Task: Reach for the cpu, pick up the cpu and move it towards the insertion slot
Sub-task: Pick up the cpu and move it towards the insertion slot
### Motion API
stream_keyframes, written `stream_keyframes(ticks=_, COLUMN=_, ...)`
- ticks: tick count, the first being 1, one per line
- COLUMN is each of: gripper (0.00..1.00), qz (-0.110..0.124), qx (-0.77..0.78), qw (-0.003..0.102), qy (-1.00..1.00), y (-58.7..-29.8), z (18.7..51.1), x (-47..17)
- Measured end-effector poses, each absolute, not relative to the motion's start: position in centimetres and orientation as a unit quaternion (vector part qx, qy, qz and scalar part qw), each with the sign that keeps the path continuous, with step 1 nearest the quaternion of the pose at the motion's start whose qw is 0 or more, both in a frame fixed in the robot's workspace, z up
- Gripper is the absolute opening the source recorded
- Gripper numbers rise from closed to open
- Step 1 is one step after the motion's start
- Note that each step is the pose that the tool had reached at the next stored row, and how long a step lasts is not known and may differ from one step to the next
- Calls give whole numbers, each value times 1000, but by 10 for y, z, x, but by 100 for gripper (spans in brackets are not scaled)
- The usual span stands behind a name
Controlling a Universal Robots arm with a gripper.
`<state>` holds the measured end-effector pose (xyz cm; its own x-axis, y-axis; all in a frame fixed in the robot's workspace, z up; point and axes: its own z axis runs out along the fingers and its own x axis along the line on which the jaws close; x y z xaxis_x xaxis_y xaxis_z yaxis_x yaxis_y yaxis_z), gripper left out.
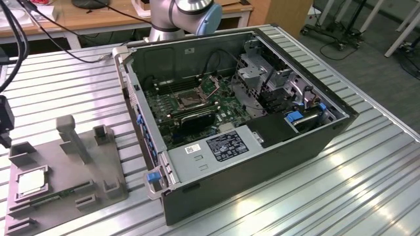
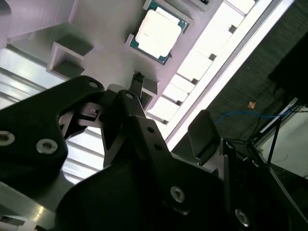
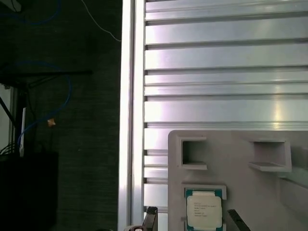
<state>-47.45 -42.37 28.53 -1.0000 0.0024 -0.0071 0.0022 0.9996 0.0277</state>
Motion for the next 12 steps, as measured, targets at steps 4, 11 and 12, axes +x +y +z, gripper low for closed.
stream_keyframes(ticks=4, gripper=65, qz=14, qx=1, qw=4, qy=1000, y=-424, z=278, x=-470)
stream_keyframes(ticks=11, gripper=72, qz=14, qx=5, qw=4, qy=1000, y=-426, z=265, x=-467)
stream_keyframes(ticks=12, gripper=72, qz=14, qx=6, qw=4, qy=1000, y=-426, z=264, x=-467)
